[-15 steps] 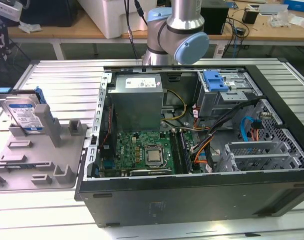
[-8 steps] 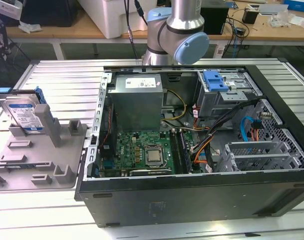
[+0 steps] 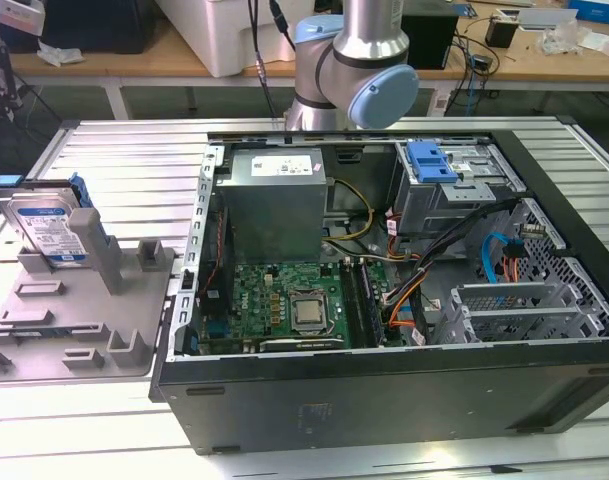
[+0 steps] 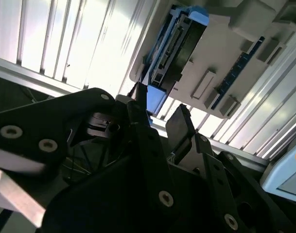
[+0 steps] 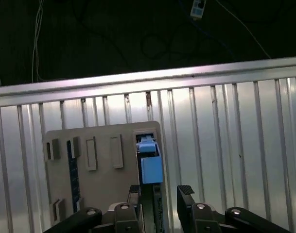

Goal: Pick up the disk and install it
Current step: 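Pick up the disk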

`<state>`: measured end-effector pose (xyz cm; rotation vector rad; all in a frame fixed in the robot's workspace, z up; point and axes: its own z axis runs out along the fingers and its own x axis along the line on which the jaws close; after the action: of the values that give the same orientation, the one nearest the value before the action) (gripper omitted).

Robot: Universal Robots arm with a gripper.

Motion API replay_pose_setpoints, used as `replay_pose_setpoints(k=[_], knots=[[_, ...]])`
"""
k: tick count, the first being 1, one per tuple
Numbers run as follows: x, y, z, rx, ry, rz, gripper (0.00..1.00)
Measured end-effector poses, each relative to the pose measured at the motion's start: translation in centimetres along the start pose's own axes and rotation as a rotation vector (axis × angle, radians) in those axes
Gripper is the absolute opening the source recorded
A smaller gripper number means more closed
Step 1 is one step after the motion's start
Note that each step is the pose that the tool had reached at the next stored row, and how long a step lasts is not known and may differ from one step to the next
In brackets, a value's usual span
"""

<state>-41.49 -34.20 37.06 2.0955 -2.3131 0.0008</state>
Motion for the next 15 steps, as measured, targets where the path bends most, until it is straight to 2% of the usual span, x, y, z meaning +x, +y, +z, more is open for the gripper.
replay_pose_setpoints(k=[1, 9, 15], knots=[[0.0, 0.0, 0.0, 0.0, 0.0003, -0.004, 0.44], [-0.1, 0.09, 0.17, 0.0014, 0.0091, -0.162, 0.44], [-0.17, 0.83, 0.48, 0.0019, 0.0104, -0.178, 0.44]])
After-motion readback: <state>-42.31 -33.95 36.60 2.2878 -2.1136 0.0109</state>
